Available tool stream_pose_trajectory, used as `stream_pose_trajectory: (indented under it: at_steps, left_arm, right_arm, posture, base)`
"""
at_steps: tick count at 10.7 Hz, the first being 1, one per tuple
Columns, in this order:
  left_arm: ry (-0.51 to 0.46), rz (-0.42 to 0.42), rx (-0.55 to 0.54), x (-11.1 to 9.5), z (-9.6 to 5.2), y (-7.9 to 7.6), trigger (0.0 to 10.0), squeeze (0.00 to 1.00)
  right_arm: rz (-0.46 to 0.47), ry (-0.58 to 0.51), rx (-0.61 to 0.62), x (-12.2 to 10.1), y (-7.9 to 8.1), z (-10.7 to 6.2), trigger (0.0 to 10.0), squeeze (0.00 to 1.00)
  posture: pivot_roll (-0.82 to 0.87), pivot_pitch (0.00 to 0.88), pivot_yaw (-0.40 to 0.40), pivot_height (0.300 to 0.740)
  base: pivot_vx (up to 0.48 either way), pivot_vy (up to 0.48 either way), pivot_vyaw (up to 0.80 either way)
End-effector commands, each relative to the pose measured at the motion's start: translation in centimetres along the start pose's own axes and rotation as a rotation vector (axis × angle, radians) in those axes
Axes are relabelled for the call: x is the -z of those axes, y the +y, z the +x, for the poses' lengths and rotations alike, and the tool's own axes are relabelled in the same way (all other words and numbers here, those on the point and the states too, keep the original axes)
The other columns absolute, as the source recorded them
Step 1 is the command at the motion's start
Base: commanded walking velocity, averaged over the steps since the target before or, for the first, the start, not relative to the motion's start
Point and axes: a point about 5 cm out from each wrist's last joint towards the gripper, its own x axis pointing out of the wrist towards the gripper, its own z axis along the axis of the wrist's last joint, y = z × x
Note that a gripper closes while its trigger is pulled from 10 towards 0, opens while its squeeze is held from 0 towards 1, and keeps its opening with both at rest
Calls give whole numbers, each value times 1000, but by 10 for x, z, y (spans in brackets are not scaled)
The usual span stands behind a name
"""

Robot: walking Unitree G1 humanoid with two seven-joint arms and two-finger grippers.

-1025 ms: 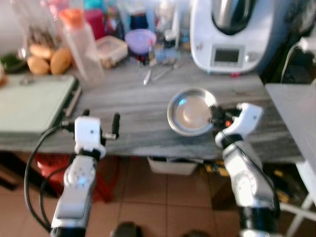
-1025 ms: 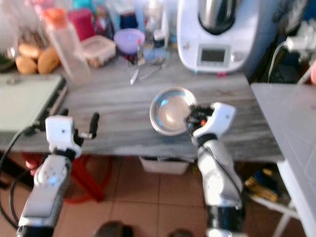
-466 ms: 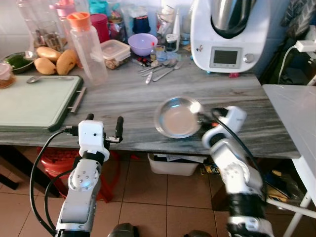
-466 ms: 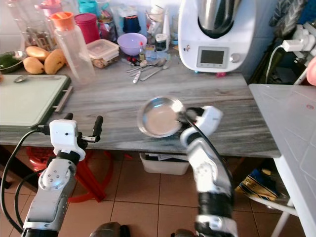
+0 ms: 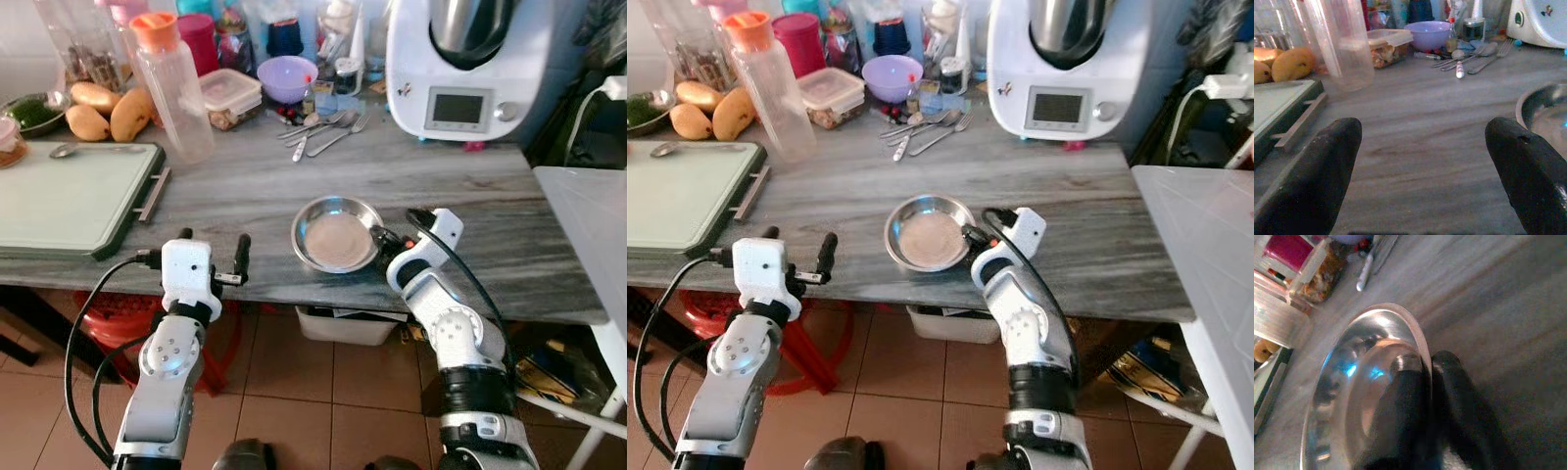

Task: Setting the table

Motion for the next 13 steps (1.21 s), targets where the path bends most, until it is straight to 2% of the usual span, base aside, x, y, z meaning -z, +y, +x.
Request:
stream_pose_trajectory:
  at_steps: [1,2,3,5,7,10,11,12,13]
  left_arm:
    - [0,2,4,-2,1,0,10000,0]
    - [4,-2,9,-2,1,-1,10000,0]
    - [5,-5,21,-2,2,-2,10000,0]
    - [4,22,6,-2,2,0,10000,0]
    - [9,-7,23,-1,2,-1,10000,0]
    - [29,17,-8,1,3,-2,10000,0]
    - [48,19,-30,3,4,-2,10000,0]
    - [63,-10,-40,6,2,0,10000,0]
    - [84,-21,-42,7,0,1,10000,0]
  right_arm:
    - [16,18,9,2,0,1,10000,1000]
    - [18,23,5,2,0,1,10000,1000]
    - [-23,22,25,1,-2,0,10000,1000]
    - [-43,-12,35,-4,-4,-4,10000,1000]
    - [-220,-86,31,-14,-6,-11,10000,1000]
    - [-513,-238,-51,-28,14,-21,10000,1000]
    - [-700,-320,-21,-33,17,-25,10000,1000]
    - [-744,-328,-65,-33,13,-35,10000,1000]
    - [-718,-347,-58,-35,3,-46,10000,1000]
  posture:
    - [38,0,22,740]
    - [36,0,22,740]
    - [32,0,21,740]
    - [31,0,19,740]
    - [26,0,18,740]
    - [17,0,20,740]
    - [16,0,20,740]
    - [14,0,16,740]
    - [8,0,13,740]
  base:
    - [0,0,0]
    - [0,0,0]
    - [0,0,0]
    - [0,0,0]
    - [0,0,0]
    - [0,0,0]
    - [0,0,0]
    - [0,0,0]
    - [0,0,0]
